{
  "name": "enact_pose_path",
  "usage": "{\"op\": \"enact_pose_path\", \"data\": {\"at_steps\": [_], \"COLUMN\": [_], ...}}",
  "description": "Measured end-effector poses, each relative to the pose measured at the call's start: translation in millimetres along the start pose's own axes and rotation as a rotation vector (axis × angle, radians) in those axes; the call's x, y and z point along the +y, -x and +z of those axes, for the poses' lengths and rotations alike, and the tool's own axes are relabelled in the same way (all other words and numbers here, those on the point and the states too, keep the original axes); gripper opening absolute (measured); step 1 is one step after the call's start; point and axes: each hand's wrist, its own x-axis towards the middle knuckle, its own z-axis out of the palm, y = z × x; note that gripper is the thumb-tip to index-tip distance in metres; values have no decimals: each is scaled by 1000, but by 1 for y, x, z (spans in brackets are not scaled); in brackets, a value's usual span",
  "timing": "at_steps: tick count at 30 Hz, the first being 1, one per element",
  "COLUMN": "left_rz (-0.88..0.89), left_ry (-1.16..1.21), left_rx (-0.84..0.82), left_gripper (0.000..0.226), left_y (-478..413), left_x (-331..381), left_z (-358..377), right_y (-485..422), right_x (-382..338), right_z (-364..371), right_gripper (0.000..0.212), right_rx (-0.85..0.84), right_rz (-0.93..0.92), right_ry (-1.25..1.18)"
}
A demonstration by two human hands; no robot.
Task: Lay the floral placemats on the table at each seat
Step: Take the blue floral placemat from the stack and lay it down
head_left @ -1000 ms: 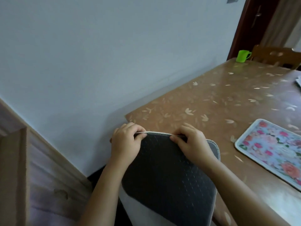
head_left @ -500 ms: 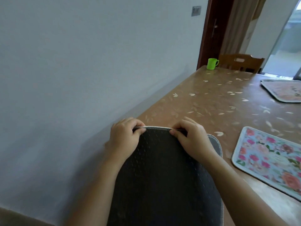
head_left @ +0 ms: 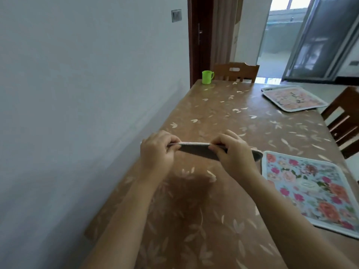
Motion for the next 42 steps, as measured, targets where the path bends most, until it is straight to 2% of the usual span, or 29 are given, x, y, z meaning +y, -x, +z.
{"op": "enact_pose_path", "data": {"at_steps": [5,8,12,15,22,28,36,42], "left_rz": [-90,-224,-336,-381,-374,-313,-266,-212], "left_ry": [112,160,227,290,293,270,291,207], "left_rx": [-192,-353,-554,-632,-638,-648,-620,-601], "left_gripper": [17,14,9,9,8,9,9,10], "left_y": [50,97,153,177,202,211,212,203], "left_x": [-42,-68,-90,-97,-113,-124,-135,-157], "left_z": [53,79,94,94,87,78,77,68], "right_y": [55,104,161,187,216,234,249,257], "right_x": [41,58,66,65,51,41,43,47], "right_z": [45,72,98,110,130,139,121,109], "right_gripper": [5,4,5,5,5,7,8,11], "right_rx": [-57,-162,-245,-259,-234,-264,-227,-255], "right_rz": [225,350,512,587,621,567,560,526], "right_ry": [16,42,30,0,20,66,166,287]}}
